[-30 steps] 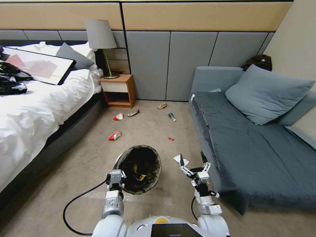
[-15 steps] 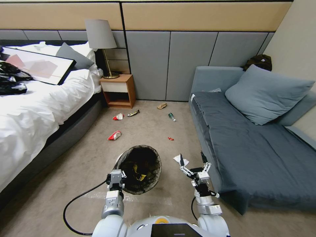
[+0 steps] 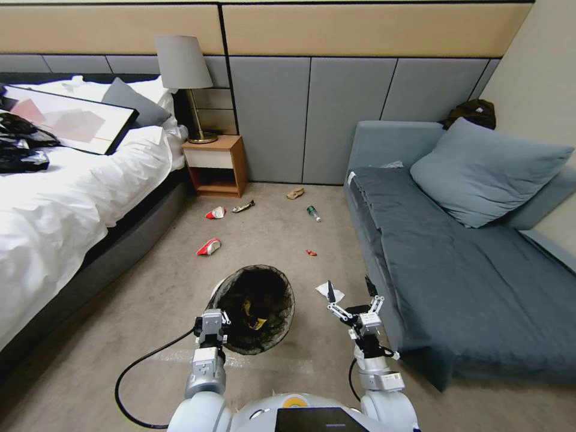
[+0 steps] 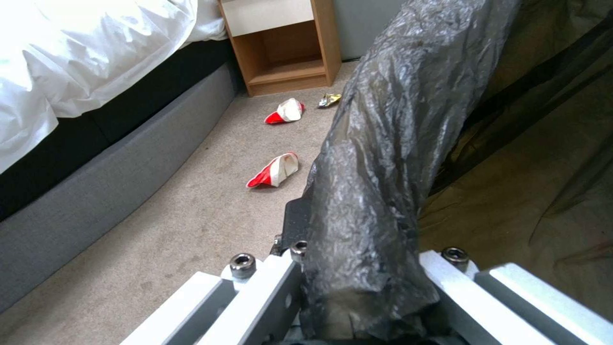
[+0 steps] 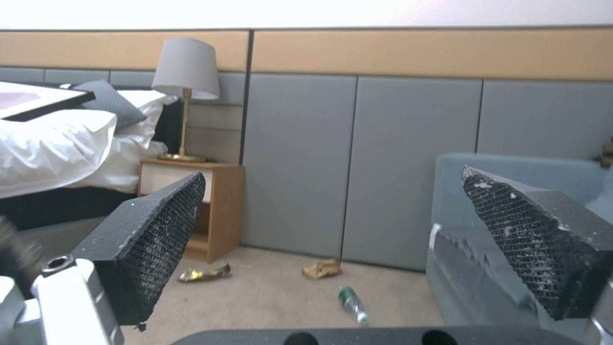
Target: Pick up the trash bin, then pick up the garbage from the floor and place it into the trash bin.
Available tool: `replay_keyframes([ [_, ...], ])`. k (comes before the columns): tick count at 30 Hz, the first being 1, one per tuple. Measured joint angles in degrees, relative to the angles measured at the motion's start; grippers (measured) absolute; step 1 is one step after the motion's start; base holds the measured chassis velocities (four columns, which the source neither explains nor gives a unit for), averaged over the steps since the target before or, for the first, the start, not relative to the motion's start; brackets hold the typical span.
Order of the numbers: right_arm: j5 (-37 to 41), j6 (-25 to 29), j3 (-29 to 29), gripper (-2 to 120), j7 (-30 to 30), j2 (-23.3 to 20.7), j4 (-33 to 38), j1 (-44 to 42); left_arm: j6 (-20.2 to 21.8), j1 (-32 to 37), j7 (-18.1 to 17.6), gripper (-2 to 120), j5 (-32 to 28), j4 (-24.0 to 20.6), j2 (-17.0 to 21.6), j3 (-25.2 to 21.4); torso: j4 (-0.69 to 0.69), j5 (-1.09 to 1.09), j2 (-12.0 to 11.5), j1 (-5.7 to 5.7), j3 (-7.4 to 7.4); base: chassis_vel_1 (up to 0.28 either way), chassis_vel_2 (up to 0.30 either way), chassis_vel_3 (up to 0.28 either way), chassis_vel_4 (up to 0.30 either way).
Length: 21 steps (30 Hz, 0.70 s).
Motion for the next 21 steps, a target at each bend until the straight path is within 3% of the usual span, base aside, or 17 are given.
replay_keyframes([
  [5, 1.1, -2.4, 0.0, 100, 0.2, -1.8, -0.5, 4.5, 0.0, 0.3, 0.0, 1, 0.3, -0.3, -0.3, -0.2, 0.01, 0.00, 0.0, 0.00, 0.00, 0.000, 0.000, 0.000, 0.000],
  [16, 1.7, -3.6, -0.7, 100, 1.0, -1.6, -0.9, 5.1, 0.0, 0.2, 0.2, 1, 0.6, -0.4, -0.6, -0.3, -0.01, 0.00, 0.0, 0.00, 0.00, 0.000, 0.000, 0.000, 0.000],
  [21, 1.0, -7.5, -1.2, 100, 3.1, -1.6, -1.6, 5.5, 0.0, 0.1, 0.2, 1, 0.7, -0.4, -0.5, -0.4, -0.01, 0.00, 0.0, 0.00, 0.00, 0.000, 0.000, 0.000, 0.000],
])
